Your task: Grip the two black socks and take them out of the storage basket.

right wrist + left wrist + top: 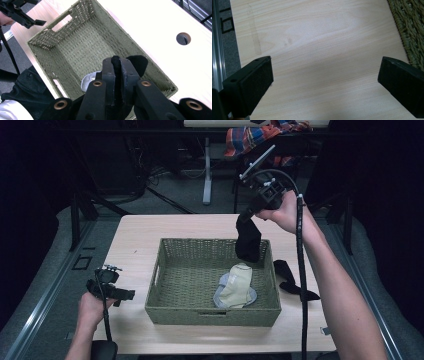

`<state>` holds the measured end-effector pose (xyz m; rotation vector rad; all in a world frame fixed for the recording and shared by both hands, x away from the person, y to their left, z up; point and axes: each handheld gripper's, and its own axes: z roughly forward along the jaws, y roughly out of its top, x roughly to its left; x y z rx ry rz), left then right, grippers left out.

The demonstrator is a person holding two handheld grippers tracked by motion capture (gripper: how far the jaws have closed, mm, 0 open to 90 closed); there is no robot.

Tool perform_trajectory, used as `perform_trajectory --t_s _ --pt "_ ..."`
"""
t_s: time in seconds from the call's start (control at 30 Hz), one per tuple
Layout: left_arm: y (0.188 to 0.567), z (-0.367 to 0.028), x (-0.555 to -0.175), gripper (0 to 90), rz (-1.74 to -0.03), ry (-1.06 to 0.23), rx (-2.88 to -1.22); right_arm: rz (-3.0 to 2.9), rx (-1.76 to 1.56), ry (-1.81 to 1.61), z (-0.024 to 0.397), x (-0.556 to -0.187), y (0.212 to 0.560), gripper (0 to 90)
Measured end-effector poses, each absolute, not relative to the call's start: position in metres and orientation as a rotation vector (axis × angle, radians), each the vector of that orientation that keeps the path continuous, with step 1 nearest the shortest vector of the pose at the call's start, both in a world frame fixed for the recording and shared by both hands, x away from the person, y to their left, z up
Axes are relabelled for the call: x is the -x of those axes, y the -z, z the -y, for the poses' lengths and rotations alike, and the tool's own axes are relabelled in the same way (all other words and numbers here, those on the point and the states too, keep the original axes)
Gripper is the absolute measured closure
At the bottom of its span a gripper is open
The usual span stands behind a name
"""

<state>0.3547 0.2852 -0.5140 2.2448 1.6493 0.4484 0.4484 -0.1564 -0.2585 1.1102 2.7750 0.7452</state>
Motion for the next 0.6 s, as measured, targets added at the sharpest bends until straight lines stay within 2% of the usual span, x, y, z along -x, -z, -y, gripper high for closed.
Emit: perform_trajectory --t_s 0.37,0.6 --pt "0.514 -0.285 -0.355 0.2 -1.648 -0.447 -2.244 -2.727 -1.106 -0.764 0.171 -0.442 0.233 83.7" --pt "0.514 -0.284 -0.355 0.2 -1.647 -0.448 -2.244 -2.666 -1.149 -0.765 0.197 -0.431 0.222 83.6"
